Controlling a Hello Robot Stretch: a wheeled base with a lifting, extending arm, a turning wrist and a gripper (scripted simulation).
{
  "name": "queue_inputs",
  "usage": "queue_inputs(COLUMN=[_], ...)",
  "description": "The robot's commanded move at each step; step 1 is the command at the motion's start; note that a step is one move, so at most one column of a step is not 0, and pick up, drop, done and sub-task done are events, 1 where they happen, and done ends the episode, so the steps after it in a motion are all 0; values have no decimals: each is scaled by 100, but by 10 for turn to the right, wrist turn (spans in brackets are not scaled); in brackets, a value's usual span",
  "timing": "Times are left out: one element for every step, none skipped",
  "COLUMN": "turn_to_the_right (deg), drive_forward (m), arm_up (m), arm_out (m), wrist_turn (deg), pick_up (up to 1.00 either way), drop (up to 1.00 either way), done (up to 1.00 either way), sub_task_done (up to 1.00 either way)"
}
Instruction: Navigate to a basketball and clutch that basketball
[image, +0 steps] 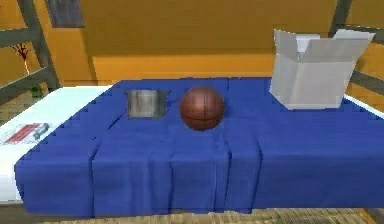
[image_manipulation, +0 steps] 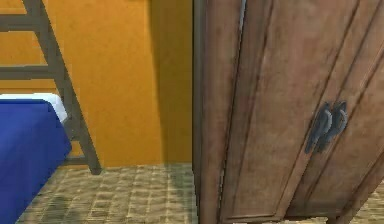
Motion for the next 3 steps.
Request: queue_inputs(turn_to_the_right=[-450,-390,450], drive_forward=[0,0,0], arm_up=[0,0,0], arm_out=[0,0,0], wrist_turn=[0,0,0], pick_up=[0,0,0], drop=[0,0,0], done=[0,0,0], sub_task_done=[0,0,0])
